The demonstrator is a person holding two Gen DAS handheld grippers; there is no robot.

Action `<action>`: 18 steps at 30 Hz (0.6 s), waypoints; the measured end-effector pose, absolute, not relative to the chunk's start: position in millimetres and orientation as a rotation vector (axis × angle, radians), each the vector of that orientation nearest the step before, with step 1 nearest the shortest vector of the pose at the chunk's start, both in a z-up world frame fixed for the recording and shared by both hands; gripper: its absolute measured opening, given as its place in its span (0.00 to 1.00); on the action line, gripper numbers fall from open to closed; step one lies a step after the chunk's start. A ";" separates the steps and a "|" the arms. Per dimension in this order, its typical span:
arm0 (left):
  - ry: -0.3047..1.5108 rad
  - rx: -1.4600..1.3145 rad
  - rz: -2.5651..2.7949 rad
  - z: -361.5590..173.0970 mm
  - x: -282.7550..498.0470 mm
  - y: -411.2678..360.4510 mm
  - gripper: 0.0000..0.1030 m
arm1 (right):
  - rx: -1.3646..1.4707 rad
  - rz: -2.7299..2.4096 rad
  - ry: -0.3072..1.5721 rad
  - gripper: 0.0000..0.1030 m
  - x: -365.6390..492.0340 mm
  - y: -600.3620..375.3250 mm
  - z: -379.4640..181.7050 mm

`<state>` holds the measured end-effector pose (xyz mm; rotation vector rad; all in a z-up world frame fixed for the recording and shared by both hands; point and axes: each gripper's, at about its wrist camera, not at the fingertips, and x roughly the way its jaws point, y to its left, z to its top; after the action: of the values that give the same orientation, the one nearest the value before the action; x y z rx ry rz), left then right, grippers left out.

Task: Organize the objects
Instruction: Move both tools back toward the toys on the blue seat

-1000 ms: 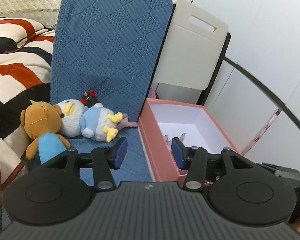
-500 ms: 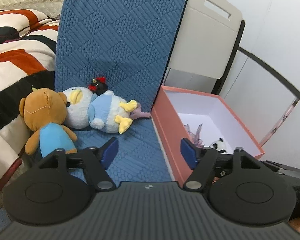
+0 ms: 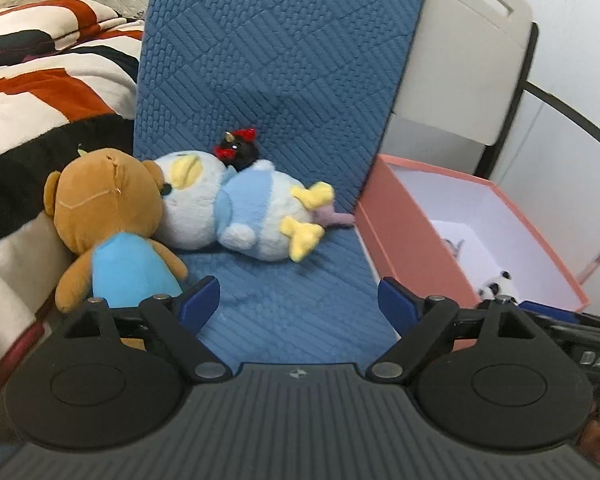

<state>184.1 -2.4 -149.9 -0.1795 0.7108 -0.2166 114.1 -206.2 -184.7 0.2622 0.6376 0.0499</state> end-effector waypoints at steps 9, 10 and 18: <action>0.712 -0.187 -0.201 -158.7 251.4 8.5 0.87 | 0.213 0.079 0.602 0.71 163.1 -184.4 -199.8; 0.716 -0.189 -0.203 -160.7 261.0 10.3 0.87 | 0.203 0.082 0.606 0.70 170.2 -181.8 -202.2; 0.761 -0.203 -0.198 -174.1 323.9 18.3 0.85 | 0.128 0.092 0.627 0.62 231.3 -173.0 -211.5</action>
<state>323.9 18.3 -174.1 -0.2030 0.7611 -0.1984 231.3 -173.0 -211.5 0.1281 0.6270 0.0916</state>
